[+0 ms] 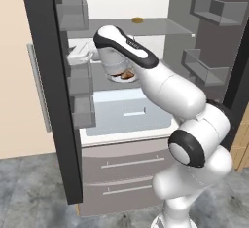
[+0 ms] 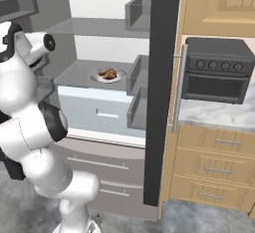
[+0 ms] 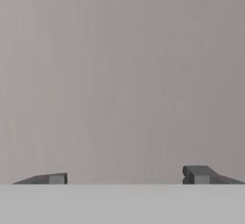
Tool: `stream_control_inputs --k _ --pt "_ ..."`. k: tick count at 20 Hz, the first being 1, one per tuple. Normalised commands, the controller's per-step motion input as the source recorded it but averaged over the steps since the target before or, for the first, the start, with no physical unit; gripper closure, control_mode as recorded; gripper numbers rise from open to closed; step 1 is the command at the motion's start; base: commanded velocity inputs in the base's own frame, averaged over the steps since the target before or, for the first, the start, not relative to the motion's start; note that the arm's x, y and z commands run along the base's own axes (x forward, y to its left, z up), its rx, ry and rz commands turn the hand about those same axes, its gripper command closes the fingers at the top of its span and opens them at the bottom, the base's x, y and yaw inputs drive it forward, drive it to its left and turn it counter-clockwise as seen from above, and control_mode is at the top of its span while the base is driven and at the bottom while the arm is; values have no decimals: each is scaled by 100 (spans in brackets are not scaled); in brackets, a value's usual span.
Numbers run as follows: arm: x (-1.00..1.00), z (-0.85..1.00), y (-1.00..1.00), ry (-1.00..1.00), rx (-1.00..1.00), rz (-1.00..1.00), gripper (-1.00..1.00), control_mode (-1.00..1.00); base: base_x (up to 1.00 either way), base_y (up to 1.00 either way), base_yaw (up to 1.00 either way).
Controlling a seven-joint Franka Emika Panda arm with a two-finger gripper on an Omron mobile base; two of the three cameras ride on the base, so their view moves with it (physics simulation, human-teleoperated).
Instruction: Retrieve the chicken drumstick from the fridge and place it on the saucepan with marinade on the stove.
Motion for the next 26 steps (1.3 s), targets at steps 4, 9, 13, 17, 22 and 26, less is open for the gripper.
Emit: stream_control_inputs --k 4,9,13,17,22,26 --pt "-43 4 35 -29 0 0 -100 -100 0 0 0" --pt "-55 28 -71 -19 0 0 -100 -100 0 0 0" --pt "-66 39 -100 -6 0 -4 -100 -100 0 0 0" --pt "-60 11 -96 13 0 -21 -100 -100 0 0 0" --pt "-30 18 -58 41 -1 -33 -100 -100 0 0 0" --pt "-44 4 -38 37 -4 -39 -100 -100 0 0 0"
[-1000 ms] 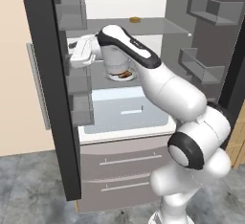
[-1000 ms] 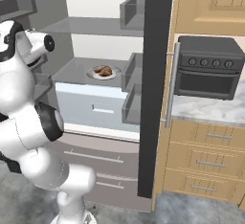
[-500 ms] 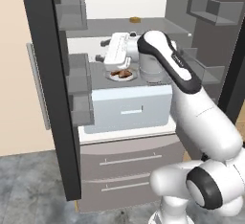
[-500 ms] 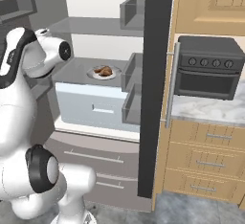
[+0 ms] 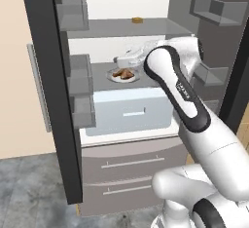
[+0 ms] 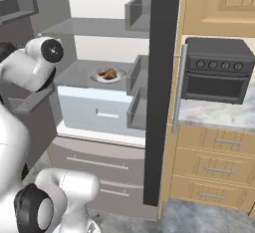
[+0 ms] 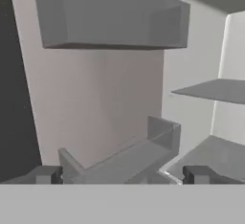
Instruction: Retrieve the chicken drumstick from the fridge and place it on the saucepan with marinade on the stove.
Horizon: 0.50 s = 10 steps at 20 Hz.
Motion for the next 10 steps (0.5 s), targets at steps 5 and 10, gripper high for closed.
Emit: stream_control_inputs --k 5,10 --pt "-63 -4 -45 33 -4 -36 -100 -100 0 0 0" --pt "-64 -38 -65 15 -6 -23 -100 -100 0 0 0"
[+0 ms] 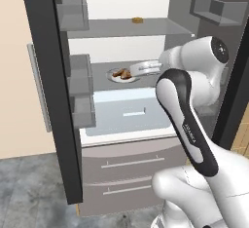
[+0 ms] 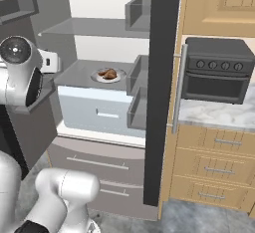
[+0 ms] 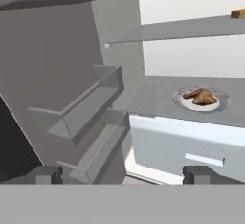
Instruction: Retrieve the chicken drumstick from the fridge and place it on the saucepan with marinade on the stove.
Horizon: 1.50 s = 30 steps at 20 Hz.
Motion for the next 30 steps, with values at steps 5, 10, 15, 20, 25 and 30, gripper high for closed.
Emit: stream_control_inputs --k 5,10,15,20,25,30 --pt "-34 -9 -45 3 -4 -13 -100 -100 0 0 0" --pt "-50 0 -39 4 0 -17 -100 -100 0 0 0" --pt "-55 0 -12 0 0 -13 -100 -100 0 0 0" --pt "-43 0 0 0 0 -9 -100 -100 0 0 0" --pt "0 0 0 0 0 0 -100 -100 0 0 0" --pt "1 0 0 0 0 0 -100 100 20 0 0"
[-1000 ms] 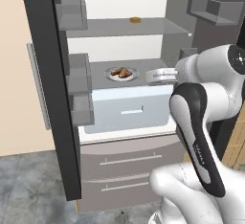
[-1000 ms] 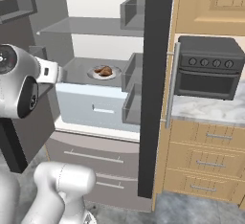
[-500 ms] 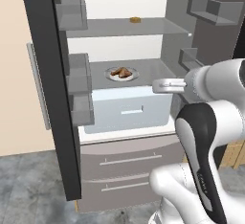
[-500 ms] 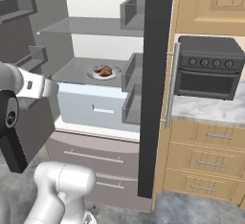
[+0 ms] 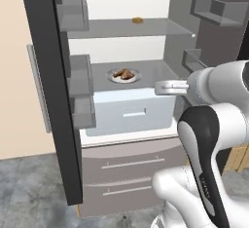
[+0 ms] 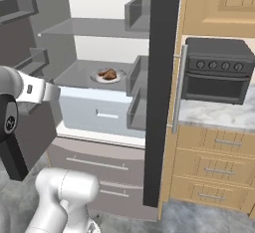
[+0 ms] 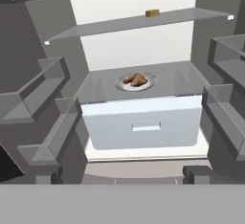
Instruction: Retrieve the chicken drumstick from the fridge and place it on the saucepan with marinade on the stove.
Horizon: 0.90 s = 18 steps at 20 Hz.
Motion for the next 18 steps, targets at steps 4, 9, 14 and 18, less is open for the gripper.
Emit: stream_control_inputs --k 4,9,14,18 --pt "0 0 0 0 0 0 -100 100 61 0 0" --pt "0 0 0 0 0 0 -100 100 96 0 0" --pt "0 0 0 0 0 0 -100 100 100 0 0" --pt "0 0 0 0 0 0 -100 100 100 0 0"
